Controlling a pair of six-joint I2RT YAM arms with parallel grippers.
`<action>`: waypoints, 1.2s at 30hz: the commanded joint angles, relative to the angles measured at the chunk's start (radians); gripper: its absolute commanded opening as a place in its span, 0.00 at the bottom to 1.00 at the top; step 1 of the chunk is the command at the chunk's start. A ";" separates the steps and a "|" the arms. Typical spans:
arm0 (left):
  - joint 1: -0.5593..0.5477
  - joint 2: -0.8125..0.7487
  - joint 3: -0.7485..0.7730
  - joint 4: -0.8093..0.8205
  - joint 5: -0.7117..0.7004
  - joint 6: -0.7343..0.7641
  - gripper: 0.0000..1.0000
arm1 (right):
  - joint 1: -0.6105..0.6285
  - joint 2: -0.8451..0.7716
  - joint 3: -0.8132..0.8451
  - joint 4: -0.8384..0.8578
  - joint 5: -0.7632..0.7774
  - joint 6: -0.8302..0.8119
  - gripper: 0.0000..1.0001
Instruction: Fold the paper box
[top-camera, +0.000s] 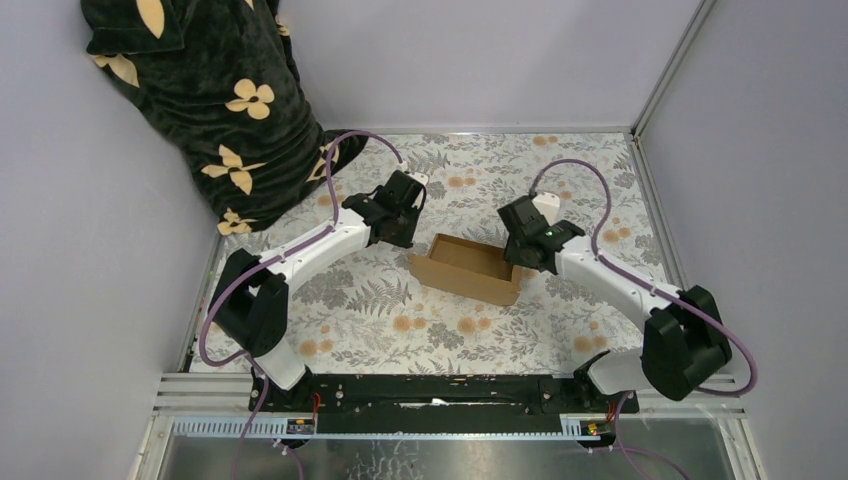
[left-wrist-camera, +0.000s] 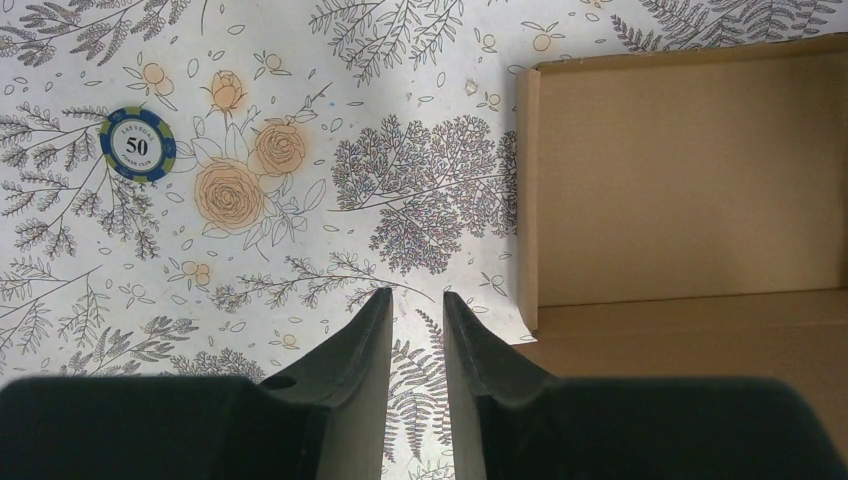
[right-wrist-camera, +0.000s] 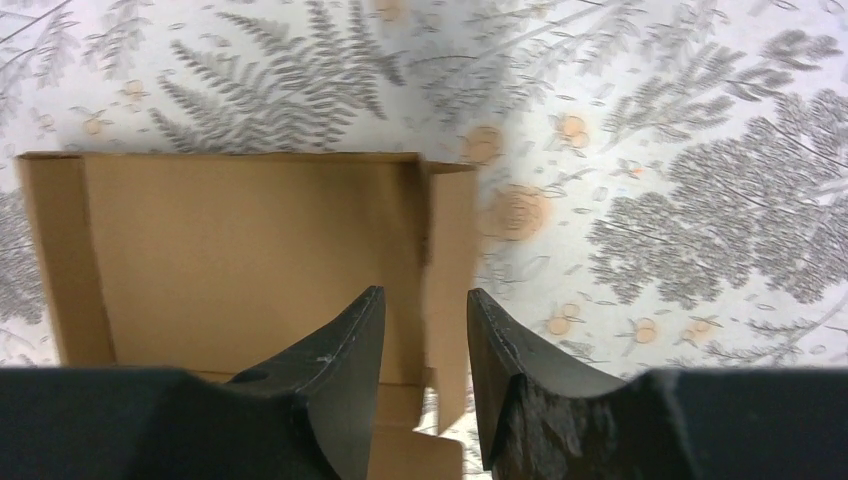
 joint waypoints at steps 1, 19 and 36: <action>0.010 -0.002 0.016 0.003 -0.015 -0.002 0.31 | -0.097 -0.101 -0.099 0.044 -0.039 -0.025 0.43; 0.008 -0.284 -0.061 -0.076 -0.065 -0.066 0.34 | -0.168 0.077 0.043 0.225 -0.224 -0.363 0.44; 0.009 -0.289 -0.076 -0.090 -0.019 -0.053 0.34 | -0.169 0.300 0.175 0.256 -0.544 -0.652 0.51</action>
